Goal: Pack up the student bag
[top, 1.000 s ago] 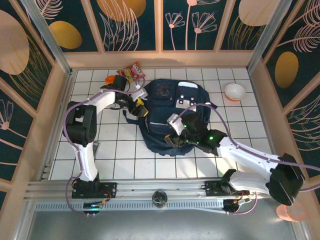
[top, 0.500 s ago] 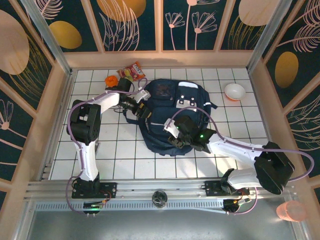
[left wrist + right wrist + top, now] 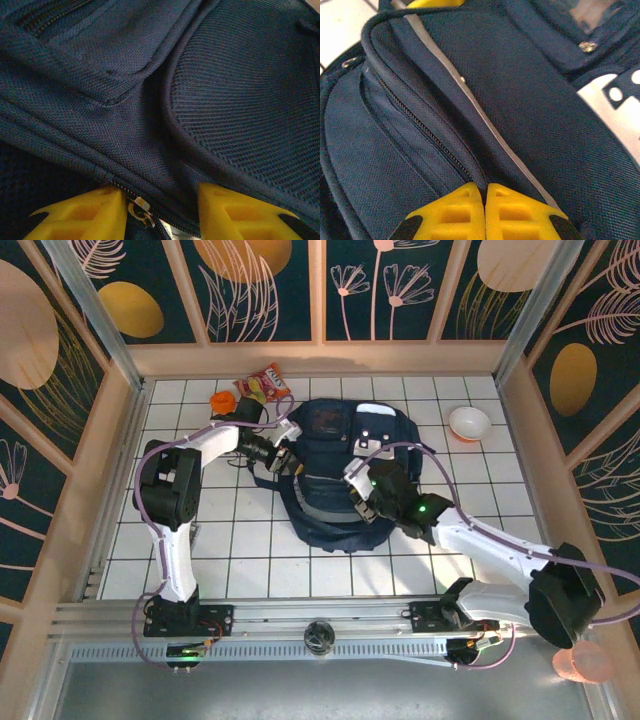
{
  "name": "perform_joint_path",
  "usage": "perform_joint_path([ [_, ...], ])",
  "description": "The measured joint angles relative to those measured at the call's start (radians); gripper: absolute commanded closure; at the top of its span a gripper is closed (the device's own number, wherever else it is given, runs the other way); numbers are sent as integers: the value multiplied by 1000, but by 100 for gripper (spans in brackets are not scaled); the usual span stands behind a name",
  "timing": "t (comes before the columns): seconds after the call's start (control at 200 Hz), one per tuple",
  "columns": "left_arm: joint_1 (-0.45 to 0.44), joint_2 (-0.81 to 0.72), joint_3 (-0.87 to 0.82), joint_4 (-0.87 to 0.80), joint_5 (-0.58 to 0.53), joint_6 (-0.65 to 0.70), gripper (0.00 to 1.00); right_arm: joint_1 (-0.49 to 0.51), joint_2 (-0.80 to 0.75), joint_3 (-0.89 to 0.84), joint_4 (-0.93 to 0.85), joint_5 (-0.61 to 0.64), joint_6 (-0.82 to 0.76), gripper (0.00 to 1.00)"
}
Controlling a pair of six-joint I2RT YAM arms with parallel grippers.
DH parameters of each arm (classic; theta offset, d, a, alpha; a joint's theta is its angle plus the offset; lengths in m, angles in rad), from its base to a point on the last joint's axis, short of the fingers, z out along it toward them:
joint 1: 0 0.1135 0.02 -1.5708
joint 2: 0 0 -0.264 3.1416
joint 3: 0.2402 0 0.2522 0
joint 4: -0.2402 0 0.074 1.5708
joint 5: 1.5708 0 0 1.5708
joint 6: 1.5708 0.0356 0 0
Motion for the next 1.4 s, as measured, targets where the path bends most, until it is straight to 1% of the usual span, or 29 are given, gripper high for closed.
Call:
perform_joint_path([
  [0.125, -2, -19, 0, -2, 14, 8, 71, -39, -40, -13, 13, -25, 8, 100],
  [0.19, -3, -26, -1, -1, 17, 13, 78, -53, -49, -15, 15, -38, 11, 100],
  [0.23, -3, -29, -2, -1, 17, 15, 80, -59, -51, -16, 16, -46, 11, 100],
  [0.385, -3, -40, -32, 21, 16, 26, 85, -81, -51, -16, 16, -70, 11, 100],
  [0.5, -3, -60, -58, 51, 15, 21, 96, -95, -51, -16, 16, -91, 11, 100],
  [0.555, -3, -75, -79, 82, 8, 10, 100, -97, -51, -16, 16, -102, 10, 86],
  [0.615, -3, -90, -107, 122, -1, -14, 100, -93, -51, -16, 14, -110, 2, 70],
  [0.656, -3, -98, -126, 147, -8, -30, 100, -80, -51, -16, 11, -105, -13, 61],
  [0.711, -3, -105, -152, 182, -18, -52, 100, -48, -52, -16, 8, -88, -23, 54],
  [0.796, -2, -109, -186, 221, -26, -74, 100, 23, -70, -16, -3, -52, -41, 48],
  [0.961, -2, -110, -204, 249, -29, -97, 100, 177, -118, -16, -3, 12, -71, 42],
  [1.066, -2, -110, -204, 251, -28, -103, 87, 249, -92, -17, 7, 40, -96, 41],
  [1.266, -2, -110, -213, 252, -28, -97, 67, 261, 49, -23, 41, 101, -131, 40],
  [1.341, -1, -110, -222, 243, -28, -81, 67, 256, 83, -27, 48, 117, -147, 40],
  [1.401, 0, -110, -230, 238, -27, -71, 70, 244, 104, -27, 54, 122, -151, 43],
])
